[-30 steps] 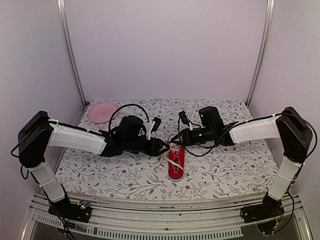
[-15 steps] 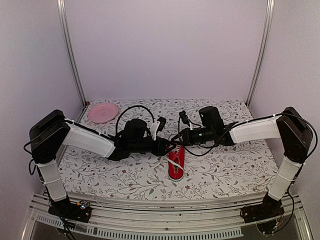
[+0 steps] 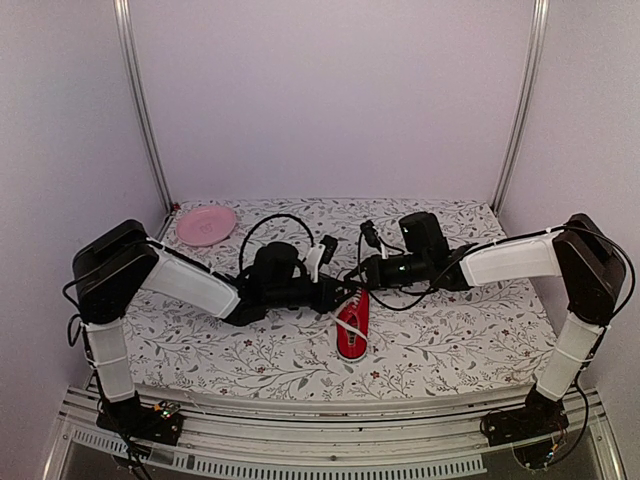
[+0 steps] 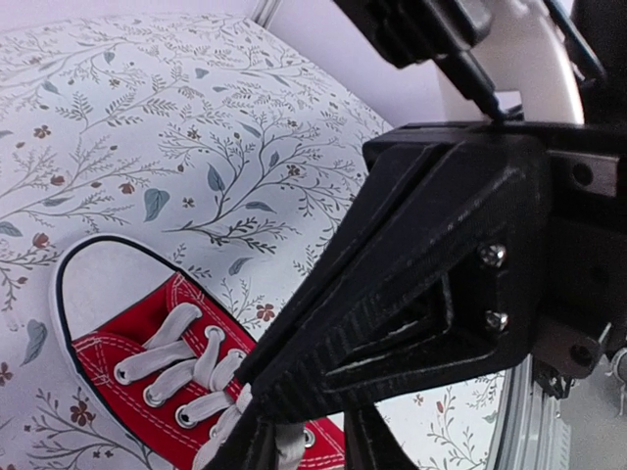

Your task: Tie the shoes

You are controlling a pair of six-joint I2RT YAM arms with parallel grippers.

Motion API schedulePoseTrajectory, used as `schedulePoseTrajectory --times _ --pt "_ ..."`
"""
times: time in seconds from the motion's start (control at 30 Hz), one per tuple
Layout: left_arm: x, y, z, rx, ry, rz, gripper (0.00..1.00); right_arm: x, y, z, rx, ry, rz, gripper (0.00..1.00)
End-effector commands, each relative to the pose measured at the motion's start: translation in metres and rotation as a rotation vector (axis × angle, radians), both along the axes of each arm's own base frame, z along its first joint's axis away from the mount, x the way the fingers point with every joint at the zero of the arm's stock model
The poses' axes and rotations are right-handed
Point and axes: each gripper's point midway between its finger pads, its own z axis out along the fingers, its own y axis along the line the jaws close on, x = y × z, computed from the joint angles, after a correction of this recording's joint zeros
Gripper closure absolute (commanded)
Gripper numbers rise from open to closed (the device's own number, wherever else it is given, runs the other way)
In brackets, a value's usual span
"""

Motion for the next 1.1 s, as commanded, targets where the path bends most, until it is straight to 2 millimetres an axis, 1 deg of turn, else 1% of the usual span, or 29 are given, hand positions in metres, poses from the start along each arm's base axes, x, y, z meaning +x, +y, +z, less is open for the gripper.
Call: schedulePoseTrajectory --times 0.0,0.07,0.1,0.13,0.17,0.23,0.3,0.37,0.43,0.5,0.63,0.87,1.07 --pt "0.002 -0.011 0.012 -0.051 -0.033 -0.009 0.82 0.000 0.002 0.024 0.058 -0.045 0.009 0.98" --pt "0.002 -0.010 0.010 -0.047 -0.032 -0.002 0.89 0.000 0.002 0.025 0.057 -0.049 0.009 0.98" --pt "0.003 -0.009 0.009 -0.045 -0.031 0.004 0.94 0.000 0.001 0.025 0.056 -0.052 0.008 0.98" --pt "0.004 -0.008 0.009 -0.042 -0.030 0.011 1.00 0.000 0.000 0.027 0.055 -0.056 0.008 0.95" --pt "0.005 -0.007 0.007 -0.039 -0.028 0.018 1.00 -0.001 -0.002 0.026 0.044 -0.057 0.007 0.89" --pt "0.005 -0.005 0.005 -0.035 -0.024 0.025 1.00 -0.005 -0.008 0.028 0.019 -0.081 0.004 0.69" --pt "0.005 -0.005 0.006 -0.037 -0.020 0.028 1.00 -0.011 -0.018 0.030 -0.005 -0.113 -0.004 0.54" --pt "0.005 -0.003 0.006 -0.037 -0.016 0.035 1.00 -0.020 -0.027 0.029 -0.047 -0.151 0.000 0.48" --pt "0.005 -0.003 0.004 -0.035 -0.009 0.038 1.00 -0.032 -0.031 0.025 -0.110 -0.184 0.016 0.48" --pt "0.005 -0.003 0.003 -0.033 0.000 0.040 1.00 -0.047 -0.029 0.017 -0.174 -0.196 0.052 0.48" --pt "0.006 -0.004 0.002 -0.030 0.007 0.039 1.00 -0.068 -0.021 0.001 -0.245 -0.185 0.113 0.55" --pt "0.005 -0.005 0.002 -0.027 0.011 0.035 1.00 -0.079 -0.005 -0.023 -0.327 -0.179 0.176 0.60" --pt "0.006 -0.005 0.001 -0.024 0.013 0.036 1.00 -0.083 0.001 -0.040 -0.385 -0.179 0.209 0.62"
